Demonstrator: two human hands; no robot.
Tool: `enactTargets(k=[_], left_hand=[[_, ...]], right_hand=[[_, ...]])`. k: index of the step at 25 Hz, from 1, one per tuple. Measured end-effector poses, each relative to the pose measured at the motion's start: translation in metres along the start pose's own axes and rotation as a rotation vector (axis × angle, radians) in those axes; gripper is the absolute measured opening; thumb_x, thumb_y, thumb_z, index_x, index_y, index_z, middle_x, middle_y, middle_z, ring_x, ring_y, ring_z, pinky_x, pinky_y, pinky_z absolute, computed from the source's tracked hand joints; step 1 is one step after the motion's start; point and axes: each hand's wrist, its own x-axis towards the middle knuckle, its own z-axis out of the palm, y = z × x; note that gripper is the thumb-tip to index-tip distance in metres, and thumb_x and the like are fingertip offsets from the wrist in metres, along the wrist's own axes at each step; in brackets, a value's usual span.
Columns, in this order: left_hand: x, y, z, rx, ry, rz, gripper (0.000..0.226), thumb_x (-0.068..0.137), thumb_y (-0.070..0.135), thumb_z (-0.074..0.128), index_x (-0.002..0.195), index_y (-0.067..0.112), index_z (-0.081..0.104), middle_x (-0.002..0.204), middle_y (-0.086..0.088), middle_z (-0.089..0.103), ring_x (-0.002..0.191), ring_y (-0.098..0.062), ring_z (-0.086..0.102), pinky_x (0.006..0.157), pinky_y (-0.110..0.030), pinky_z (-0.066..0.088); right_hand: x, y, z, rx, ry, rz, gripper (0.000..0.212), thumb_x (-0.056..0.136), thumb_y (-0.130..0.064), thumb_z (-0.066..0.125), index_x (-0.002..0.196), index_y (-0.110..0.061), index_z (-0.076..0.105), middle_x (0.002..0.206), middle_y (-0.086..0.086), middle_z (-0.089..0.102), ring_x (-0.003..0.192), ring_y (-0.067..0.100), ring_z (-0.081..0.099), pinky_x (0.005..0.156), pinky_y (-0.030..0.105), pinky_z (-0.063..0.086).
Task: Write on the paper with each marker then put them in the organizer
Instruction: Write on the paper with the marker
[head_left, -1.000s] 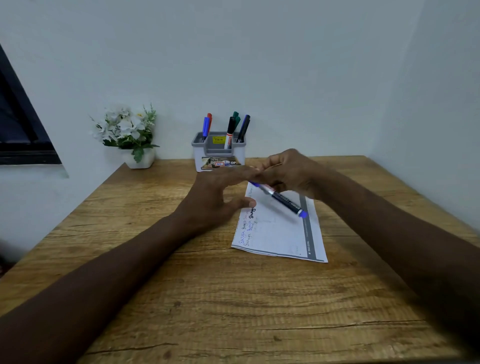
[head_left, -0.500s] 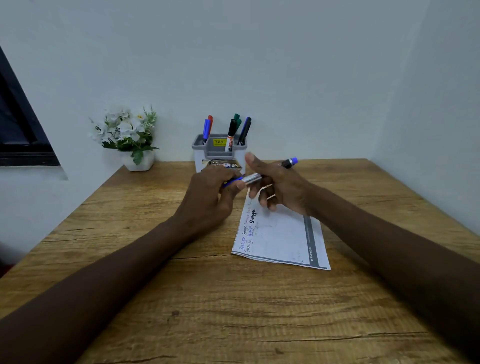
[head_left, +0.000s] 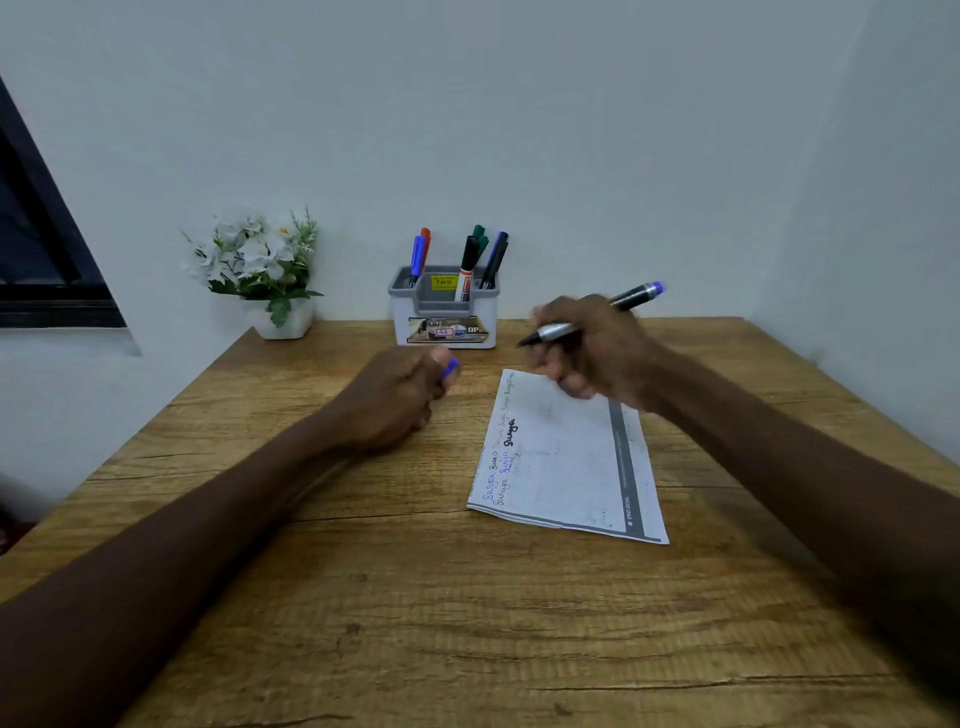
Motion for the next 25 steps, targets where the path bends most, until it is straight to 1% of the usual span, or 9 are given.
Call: enactTargets(k=[3,8,9,11,13,15,19,22,25], left_hand=[[0.002,0.000,-0.005,-0.134,0.098,-0.060,0.053,0.109,0.044,0.028,0.076,0.015,0.057,0.064,0.003,0.050,0.063,-0.020,0.048,0.064,-0.042,0.047],[0.002,0.007,0.016,-0.096,0.033,-0.117,0.057,0.107,0.043,0.041,0.070,0.003,0.059,0.061,0.004,0.057,0.054,-0.005,0.049,0.065,-0.026,0.044],[0.002,0.003,0.016,-0.062,-0.002,-0.092,0.050,0.104,0.042,0.051,0.075,0.004,0.064,0.061,0.006,0.060,0.055,-0.004,0.051,0.063,-0.027,0.044],[0.003,-0.003,0.013,-0.004,-0.082,-0.035,0.021,0.092,0.037,0.072,0.088,0.016,0.071,0.073,0.010,0.067,0.066,-0.006,0.059,0.065,-0.031,0.047],[0.002,-0.004,0.012,0.051,-0.148,-0.003,0.021,0.082,0.037,0.082,0.099,0.027,0.073,0.084,0.020,0.066,0.079,-0.002,0.060,0.068,-0.025,0.044],[0.002,-0.007,0.013,0.079,-0.146,0.007,0.035,0.075,0.049,0.082,0.104,0.032,0.073,0.086,0.020,0.061,0.082,-0.002,0.057,0.069,-0.023,0.040],[0.003,-0.010,0.014,0.116,-0.130,0.020,0.041,0.073,0.054,0.085,0.107,0.037,0.071,0.091,0.016,0.059,0.083,-0.002,0.057,0.069,-0.024,0.039],[0.004,-0.011,0.014,0.132,-0.155,0.021,0.042,0.073,0.056,0.083,0.110,0.039,0.070,0.095,0.014,0.061,0.085,-0.004,0.057,0.070,-0.025,0.040],[0.006,-0.010,0.015,0.138,-0.162,0.005,0.043,0.074,0.056,0.082,0.112,0.040,0.069,0.089,0.016,0.056,0.082,0.001,0.055,0.068,-0.025,0.038]], right_hand=[[-0.003,0.006,-0.038,-0.178,0.117,-0.028,0.047,0.099,-0.029,0.060,0.061,-0.002,0.064,0.051,0.011,0.055,0.030,0.014,0.035,0.039,0.017,0.023],[0.003,0.034,-0.035,-0.283,0.107,-0.056,0.023,0.094,-0.014,0.065,0.083,0.005,0.070,0.053,0.001,0.056,0.044,0.011,0.042,0.043,0.020,0.033],[0.007,0.036,-0.031,-0.276,0.095,-0.059,0.018,0.092,-0.015,0.070,0.089,0.003,0.071,0.058,0.001,0.058,0.047,0.011,0.046,0.043,0.021,0.036],[0.013,0.037,-0.024,-0.247,0.061,-0.064,0.029,0.087,-0.022,0.081,0.099,0.002,0.070,0.066,0.007,0.065,0.049,0.013,0.051,0.042,0.022,0.040],[0.017,0.037,-0.015,-0.225,0.034,-0.091,0.047,0.082,-0.034,0.086,0.095,0.007,0.069,0.066,0.011,0.067,0.045,0.014,0.052,0.041,0.022,0.040],[0.020,0.038,-0.008,-0.185,-0.003,-0.099,0.047,0.078,-0.038,0.087,0.089,0.005,0.070,0.066,0.010,0.068,0.048,0.015,0.056,0.044,0.024,0.046],[0.021,0.041,-0.013,-0.028,-0.136,-0.062,0.040,0.074,-0.013,0.086,0.100,0.012,0.070,0.079,0.016,0.074,0.067,0.021,0.071,0.061,0.027,0.061],[0.020,0.043,-0.014,-0.184,-0.090,-0.125,0.024,0.081,0.001,0.080,0.093,0.018,0.068,0.070,0.018,0.070,0.050,0.019,0.064,0.048,0.027,0.056],[0.017,0.044,-0.007,-0.334,-0.057,-0.149,0.016,0.087,-0.003,0.078,0.076,0.006,0.070,0.060,0.013,0.067,0.038,0.014,0.055,0.038,0.025,0.046]])
